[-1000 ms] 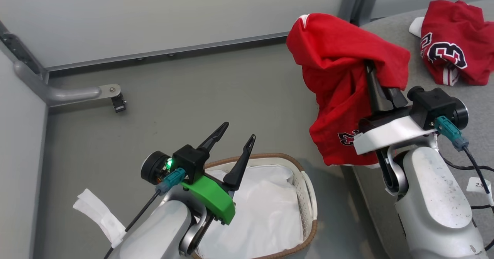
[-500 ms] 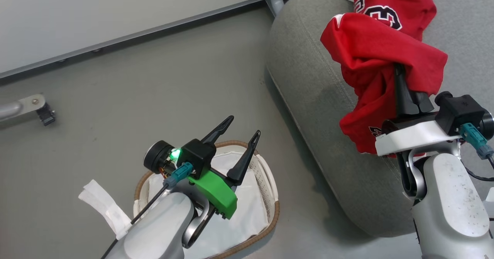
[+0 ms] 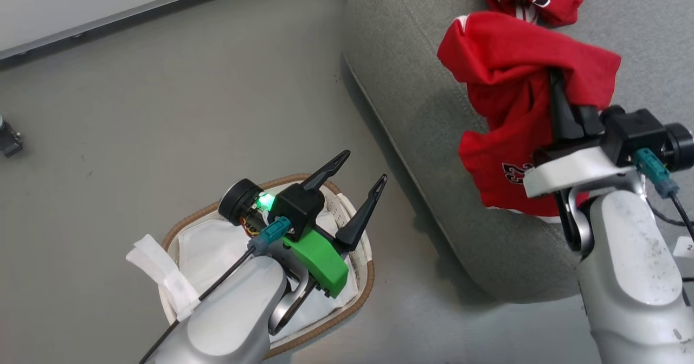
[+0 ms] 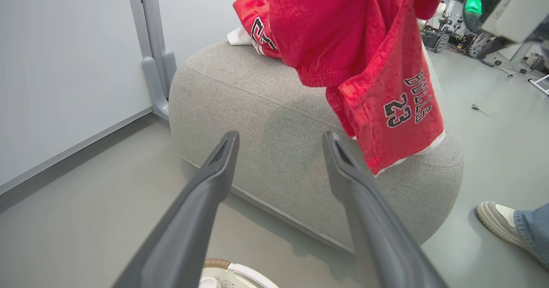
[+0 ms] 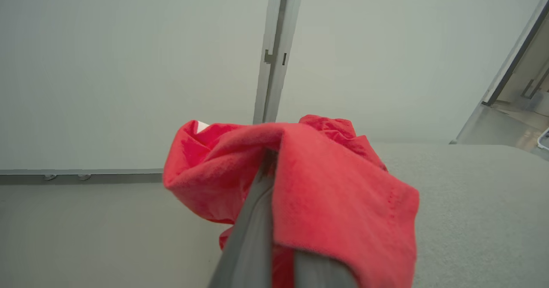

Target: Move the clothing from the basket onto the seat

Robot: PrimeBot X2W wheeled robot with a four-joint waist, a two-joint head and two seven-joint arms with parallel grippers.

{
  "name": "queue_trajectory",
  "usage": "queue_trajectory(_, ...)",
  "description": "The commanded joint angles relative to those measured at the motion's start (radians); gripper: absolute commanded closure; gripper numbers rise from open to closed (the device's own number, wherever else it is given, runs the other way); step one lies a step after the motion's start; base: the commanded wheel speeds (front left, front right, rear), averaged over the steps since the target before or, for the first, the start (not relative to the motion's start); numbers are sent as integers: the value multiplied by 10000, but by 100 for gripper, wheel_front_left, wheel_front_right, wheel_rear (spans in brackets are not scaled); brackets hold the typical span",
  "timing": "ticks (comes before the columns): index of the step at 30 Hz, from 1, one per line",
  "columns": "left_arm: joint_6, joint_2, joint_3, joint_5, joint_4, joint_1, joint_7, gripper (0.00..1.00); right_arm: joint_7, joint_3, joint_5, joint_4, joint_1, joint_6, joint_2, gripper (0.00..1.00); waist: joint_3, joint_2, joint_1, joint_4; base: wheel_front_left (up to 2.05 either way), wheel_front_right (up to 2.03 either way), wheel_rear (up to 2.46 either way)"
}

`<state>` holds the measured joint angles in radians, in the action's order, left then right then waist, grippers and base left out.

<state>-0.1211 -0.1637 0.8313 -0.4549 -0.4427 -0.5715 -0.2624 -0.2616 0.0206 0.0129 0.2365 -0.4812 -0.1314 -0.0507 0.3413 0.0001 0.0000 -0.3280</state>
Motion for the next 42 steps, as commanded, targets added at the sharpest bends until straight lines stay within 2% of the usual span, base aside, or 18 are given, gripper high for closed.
queue_trajectory(1,-7,11,-33,95,45,-183,-35,0,-53,-4,-234,79,-411,14,-171,100,276,-1,0,318,0,0,0)
queue_trajectory(4,7,19,-66,114,63,-314,-35,0,-53,-226,-594,390,-1314,14,-662,100,518,-1,0,606,0,0,0)
queue_trajectory(9,-12,128,-79,232,128,-538,-33,0,-53,-72,-777,1070,-3132,14,-1864,100,1015,-1,0,1243,0,0,0)
queue_trajectory(10,-19,159,-25,359,128,-641,-35,0,-53,79,-828,1409,-3815,14,-2385,100,1211,-1,0,1517,0,0,0)
queue_trajectory(17,-43,467,-26,667,345,-1092,-35,0,142,851,-1023,2845,-5860,14,-4520,100,2029,-1,0,2595,0,0,0)
queue_trajectory(23,-62,665,-134,902,696,-1401,-32,0,692,1971,-1410,3680,-6485,14,-5610,100,2768,-1,0,3244,0,0,0)
queue_trajectory(28,-79,683,-134,1115,820,-1625,-23,0,770,3022,-1777,4666,-6260,14,-5782,100,3346,-1,0,3525,0,0,0)
queue_trajectory(33,-92,637,-135,1284,846,-1761,-23,0,492,3948,-2353,5692,-5899,15,-5428,100,3768,-1,0,3550,0,0,0)
queue_trajectory(37,-99,580,-151,1334,843,-1748,-23,0,243,4296,-2763,6216,-5726,15,-5164,100,3863,-1,0,3459,0,0,0)
queue_trajectory(39,-102,537,-181,1300,860,-1673,-23,0,128,4424,-2830,6346,-5657,15,-5003,63,3871,-1,0,3367,0,0,0)
queue_trajectory(40,-104,527,-195,1281,876,-1626,-24,0,75,4452,-2844,6359,-5627,15,-4931,18,3851,-1,0,3318,0,0,0)
queue_trajectory(41,-107,515,-200,1265,889,-1565,-23,0,38,4488,-2855,6355,-5564,15,-4873,0,3822,-1,0,3260,0,0,0)
queue_trajectory(42,-109,490,-202,1261,896,-1526,-23,0,5,4489,-2849,6331,-5499,15,-4803,0,3792,-1,0,3202,0,0,0)
